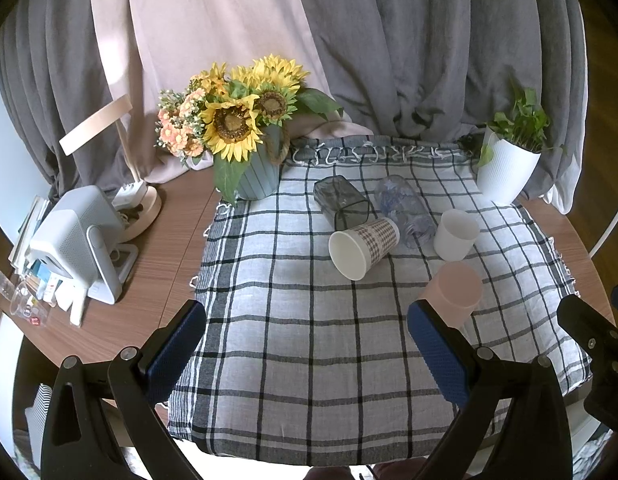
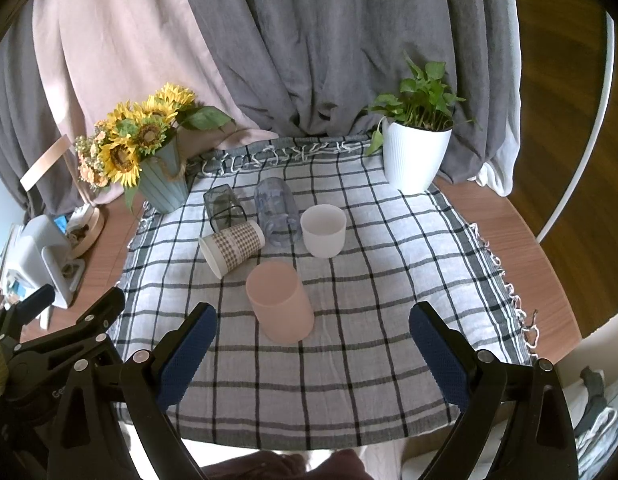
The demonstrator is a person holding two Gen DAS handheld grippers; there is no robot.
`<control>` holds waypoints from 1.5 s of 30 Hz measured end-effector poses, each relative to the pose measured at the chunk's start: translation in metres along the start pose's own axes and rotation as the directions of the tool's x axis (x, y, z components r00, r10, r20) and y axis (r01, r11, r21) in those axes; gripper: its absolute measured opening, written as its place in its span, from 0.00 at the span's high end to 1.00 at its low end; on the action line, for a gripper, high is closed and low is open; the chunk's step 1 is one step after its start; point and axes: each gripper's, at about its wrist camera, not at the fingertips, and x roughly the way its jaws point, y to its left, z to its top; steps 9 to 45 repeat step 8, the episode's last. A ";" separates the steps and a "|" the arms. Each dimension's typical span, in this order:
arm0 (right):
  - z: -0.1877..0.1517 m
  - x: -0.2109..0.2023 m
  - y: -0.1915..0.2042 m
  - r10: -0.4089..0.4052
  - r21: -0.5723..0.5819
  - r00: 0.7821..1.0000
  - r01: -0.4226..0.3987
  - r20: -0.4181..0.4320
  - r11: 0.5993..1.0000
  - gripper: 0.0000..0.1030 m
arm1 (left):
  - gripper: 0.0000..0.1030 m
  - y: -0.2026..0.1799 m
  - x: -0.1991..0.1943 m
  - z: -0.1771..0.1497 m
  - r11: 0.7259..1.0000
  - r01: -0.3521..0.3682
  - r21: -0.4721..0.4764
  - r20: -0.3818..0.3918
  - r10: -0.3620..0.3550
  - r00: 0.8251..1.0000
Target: Flip cup upside down
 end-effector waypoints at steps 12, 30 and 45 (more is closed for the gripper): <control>0.000 0.002 0.001 0.001 -0.002 1.000 -0.001 -0.002 1.000 0.06 | 0.00 0.000 0.003 -0.003 1.000 -0.001 -0.002 -0.007 0.001 1.000; 0.000 0.002 0.001 0.001 -0.002 1.000 -0.001 -0.002 1.000 0.06 | 0.00 0.000 0.003 -0.003 1.000 -0.001 -0.002 -0.007 0.001 1.000; 0.000 0.002 0.001 0.001 -0.002 1.000 -0.001 -0.002 1.000 0.06 | 0.00 0.000 0.003 -0.003 1.000 -0.001 -0.002 -0.007 0.001 1.000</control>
